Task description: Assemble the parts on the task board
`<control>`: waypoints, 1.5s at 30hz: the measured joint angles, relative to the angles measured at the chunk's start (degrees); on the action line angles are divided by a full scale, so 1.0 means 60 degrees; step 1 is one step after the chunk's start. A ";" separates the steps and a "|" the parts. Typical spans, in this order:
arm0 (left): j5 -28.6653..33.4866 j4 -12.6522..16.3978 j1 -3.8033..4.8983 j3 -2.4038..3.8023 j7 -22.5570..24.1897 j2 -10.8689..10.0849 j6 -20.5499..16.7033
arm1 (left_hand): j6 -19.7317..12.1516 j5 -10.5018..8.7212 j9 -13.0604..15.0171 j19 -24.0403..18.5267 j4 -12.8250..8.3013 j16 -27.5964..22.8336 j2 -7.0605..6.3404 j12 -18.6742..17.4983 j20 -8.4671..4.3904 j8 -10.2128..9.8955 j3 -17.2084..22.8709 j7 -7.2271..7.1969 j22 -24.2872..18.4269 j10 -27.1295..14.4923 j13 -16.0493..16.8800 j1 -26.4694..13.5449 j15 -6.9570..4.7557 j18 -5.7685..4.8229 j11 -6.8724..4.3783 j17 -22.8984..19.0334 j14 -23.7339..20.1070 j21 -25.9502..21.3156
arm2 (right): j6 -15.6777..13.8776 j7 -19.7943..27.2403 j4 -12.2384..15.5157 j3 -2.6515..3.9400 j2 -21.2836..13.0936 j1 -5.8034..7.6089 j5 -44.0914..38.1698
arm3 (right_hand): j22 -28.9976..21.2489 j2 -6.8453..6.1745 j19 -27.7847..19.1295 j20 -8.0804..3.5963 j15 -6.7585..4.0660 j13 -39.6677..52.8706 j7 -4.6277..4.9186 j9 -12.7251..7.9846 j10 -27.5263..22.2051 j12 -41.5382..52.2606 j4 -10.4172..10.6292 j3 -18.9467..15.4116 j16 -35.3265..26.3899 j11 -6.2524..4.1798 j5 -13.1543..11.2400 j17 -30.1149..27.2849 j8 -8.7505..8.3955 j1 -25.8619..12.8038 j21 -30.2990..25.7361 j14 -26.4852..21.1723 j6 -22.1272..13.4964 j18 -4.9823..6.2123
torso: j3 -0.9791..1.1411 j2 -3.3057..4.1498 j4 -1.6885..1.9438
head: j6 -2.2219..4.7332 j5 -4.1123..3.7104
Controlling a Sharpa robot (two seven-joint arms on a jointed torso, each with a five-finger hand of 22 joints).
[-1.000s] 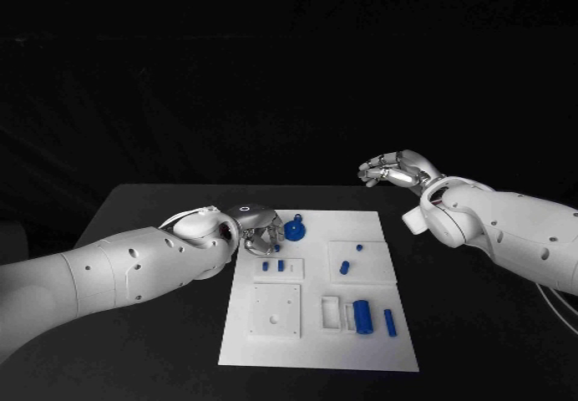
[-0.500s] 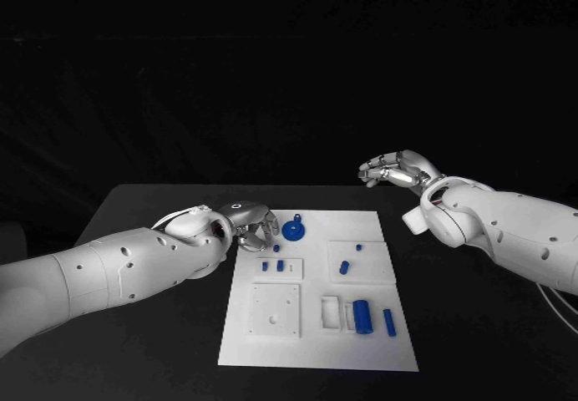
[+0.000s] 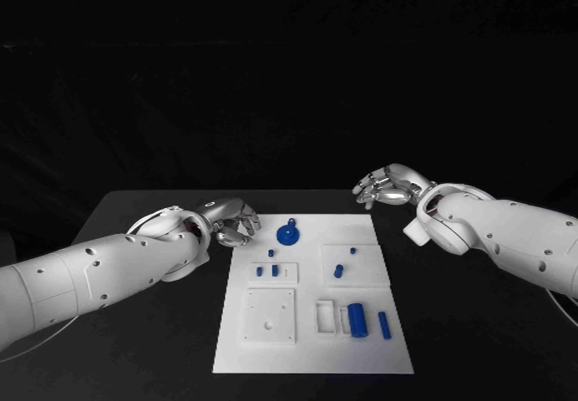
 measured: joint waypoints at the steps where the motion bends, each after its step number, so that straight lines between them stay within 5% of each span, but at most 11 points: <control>1: 0.0231 0.0067 0.0001 0.0024 0.0042 -0.0065 -0.0038 | 0.0033 0.0000 0.0000 -0.0026 0.0000 -0.0063 0.0047 0.0032 0.0027 0.0035 0.0000 0.0013 0.0000 0.0079 0.0021 -0.0047 -0.0009 0.0000 -0.0015 -0.0038 -0.0042 -0.0044 | 0.0053 -0.0030 0.0055 0.0000 -0.0044 -0.0006 -0.0227 | 0.0000 -0.0031 0.0342 -0.0111 -0.0140 0.0027 -0.0018 0.0045 0.0150 -0.0083 0.0003 0.0056 0.0134 -0.0048 -0.0052 0.0089 0.0039 0.0031 0.0150 0.0308 0.0065 0.0001 | 0.0003 -0.0001 0.0002 | 0.0014 -0.0031; 5: 0.1685 0.0402 0.0057 0.0078 0.0251 -0.0398 -0.0184 | 0.0112 -0.0313 0.0021 -0.0333 0.0157 -0.0545 0.0078 0.0108 0.0062 0.0104 -0.0064 0.0056 -0.0008 0.0282 0.0104 -0.0332 -0.0028 0.0002 -0.0077 -0.0281 -0.0356 -0.0337 | 0.0222 -0.0175 0.0340 -0.0002 -0.0267 -0.0040 -0.1399 | 0.0000 -0.0113 0.1462 -0.0562 -0.0548 0.0156 -0.0098 0.0207 0.0592 -0.0375 -0.0008 0.0092 0.0628 -0.0225 -0.0161 0.0520 0.0127 0.0113 0.0625 0.1284 0.0229 0.0000 | 0.0008 -0.0005 0.0014 | 0.0072 -0.0132; 11: 0.4091 0.0967 0.0219 0.0089 0.0686 -0.0867 -0.0208 | 0.0035 -0.0425 0.0071 -0.1348 0.0253 -0.2357 0.0061 0.0048 0.0278 0.0162 -0.0317 0.0083 -0.0368 0.0189 0.0140 -0.0798 0.0176 0.0016 0.0087 -0.1116 -0.1334 -0.1331 | 0.0287 -0.0392 0.0808 -0.0031 -0.0501 -0.0159 -0.3042 | -0.0001 -0.0257 0.2115 -0.0880 -0.0737 0.0291 -0.0137 0.0343 0.0858 -0.0733 -0.0025 -0.0086 0.0832 -0.0354 -0.0512 0.0924 0.0127 0.0257 0.0857 0.1819 0.0268 0.0000 | 0.0021 -0.0019 0.0008 | 0.0106 -0.0180; 14: 0.5226 0.1190 0.0219 0.0085 0.1000 -0.1007 -0.0108 | -0.0033 -0.0425 0.0092 -0.1753 0.0171 -0.3173 0.0128 -0.0057 0.0401 0.0218 -0.0594 0.0093 -0.0477 0.0033 0.0138 -0.0861 0.0322 -0.0091 0.0262 -0.1424 -0.1611 -0.1735 | 0.0286 -0.0503 0.0990 -0.0105 -0.0526 -0.0207 -0.3722 | -0.0003 -0.0406 0.2653 -0.1107 -0.0820 0.0313 -0.0136 0.0393 0.0890 -0.0967 -0.0035 -0.0316 0.1168 -0.0387 -0.3109 0.1217 0.0127 0.0583 0.1158 0.2307 0.0266 -0.0006 | 0.0021 -0.0029 -0.0005 | 0.0135 -0.0200; 16: 0.5997 0.1319 0.0215 0.0080 0.1242 -0.1058 -0.0007 | -0.0104 -0.0425 0.0092 -0.1909 0.0108 -0.3488 0.0169 -0.0098 0.0466 0.0218 -0.0707 0.0118 -0.0494 -0.0049 0.0122 -0.0902 0.0400 -0.0251 0.0350 -0.1512 -0.1716 -0.1883 | 0.0281 -0.0598 0.1103 -0.0166 -0.0525 -0.0244 -0.4180 | -0.0002 -0.0465 0.3072 -0.1275 -0.0820 0.0309 -0.0086 0.0386 0.0798 -0.1171 -0.0012 -0.0527 0.1577 -0.0368 -0.3824 0.1493 0.0089 0.0641 0.1450 0.2668 0.0143 -0.0016 | 0.0021 -0.0036 -0.0011 | 0.0146 -0.0203; 20: 0.7000 0.1497 0.0214 0.0080 0.1668 -0.1092 0.0199 | -0.0190 -0.0425 0.0092 -0.2276 0.0027 -0.4141 0.0258 -0.0124 0.0564 0.0218 -0.0900 0.0167 -0.0508 -0.0239 0.0052 -0.0990 0.0652 -0.0365 0.0495 -0.1649 -0.2002 -0.2174 | 0.0246 -0.0820 0.1196 -0.0290 -0.0466 -0.0301 -0.4976 | -0.0002 -0.0502 0.3576 -0.1557 -0.0807 0.0306 -0.0062 0.0359 0.0781 -0.1448 0.0016 -0.0729 0.2296 -0.0351 -0.3897 0.2001 0.0069 0.0779 0.1959 0.2906 0.0120 -0.0146 | 0.0020 -0.0055 -0.0019 | 0.0163 -0.0225; 21: 0.7212 0.1539 0.0214 0.0080 0.1778 -0.1100 0.0254 | -0.0218 -0.0425 0.0091 -0.2421 0.0018 -0.4355 0.0258 -0.0123 0.0642 0.0218 -0.0909 0.0145 -0.0523 -0.0290 0.0032 -0.0991 0.0743 -0.0365 0.0516 -0.1706 -0.2237 -0.2269 | 0.0217 -0.0905 0.1207 -0.0367 -0.0430 -0.0308 -0.5216 | -0.0002 -0.0502 0.3623 -0.1604 -0.0808 0.0305 -0.0062 0.0350 0.0781 -0.1501 0.0017 -0.0729 0.2407 -0.0351 -0.3897 0.2079 0.0061 0.0790 0.2031 0.2907 0.0119 -0.0144 | 0.0019 -0.0060 -0.0020 | 0.0166 -0.0226; 29: 0.7815 0.1677 0.0213 0.0080 0.2184 -0.1104 0.0443 | -0.0403 -0.0425 0.0067 -0.3183 -0.0084 -0.5858 0.0302 -0.0124 0.1445 0.0218 -0.1010 0.0192 -0.0586 -0.0664 -0.0196 -0.1034 0.1586 -0.0255 0.0587 -0.1997 -0.3786 -0.2801 | 0.0024 -0.1445 0.1166 -0.0486 -0.0138 -0.0549 -0.6373 | -0.0003 -0.0602 0.3863 -0.1774 -0.0757 0.0340 -0.0120 0.0280 0.0852 -0.1895 0.0017 -0.0325 0.3155 -0.0282 -0.3897 0.2576 -0.0032 0.0980 0.2626 0.2921 0.0200 -0.0139 | 0.0012 -0.0069 -0.0010 | 0.0150 -0.0233; 31: 0.7885 0.1689 0.0213 0.0080 0.2252 -0.1104 0.0479 | -0.0434 -0.0425 0.0067 -0.3194 -0.0084 -0.5962 0.0302 -0.0123 0.1491 0.0218 -0.1010 0.0223 -0.0576 -0.0663 -0.0234 -0.1034 0.1621 -0.0150 0.0587 -0.1999 -0.3821 -0.2806 | -0.0025 -0.1564 0.1129 -0.0513 -0.0075 -0.0632 -0.6603 | -0.0003 -0.0605 0.3864 -0.1774 -0.0756 0.0363 -0.0097 0.0248 0.0875 -0.2028 0.0023 -0.0135 0.3239 -0.0304 -0.3897 0.2621 -0.0041 0.0978 0.2728 0.2921 0.0241 -0.0138 | 0.0009 -0.0068 -0.0005 | 0.0142 -0.0233; 45: 0.8062 0.1704 0.0212 0.0077 0.2414 -0.1111 0.0539 | -0.0437 -0.0387 0.0067 -0.3161 -0.0110 -0.6123 0.0340 -0.0123 0.1524 0.0218 -0.1036 0.0227 -0.0548 -0.0697 -0.0290 -0.1072 0.1656 -0.0140 0.0621 -0.1998 -0.3857 -0.2843 | -0.0305 -0.1901 0.1134 -0.0533 0.0128 -0.0823 -0.7222 | -0.0003 -0.0677 0.3860 -0.1775 -0.0793 0.0528 -0.0193 0.0233 0.1305 -0.2191 0.0060 0.0450 0.3384 -0.0388 -0.3897 0.2641 -0.0067 0.0776 0.3031 0.2814 0.0503 -0.0139 | 0.0008 -0.0063 -0.0005 | 0.0052 -0.0166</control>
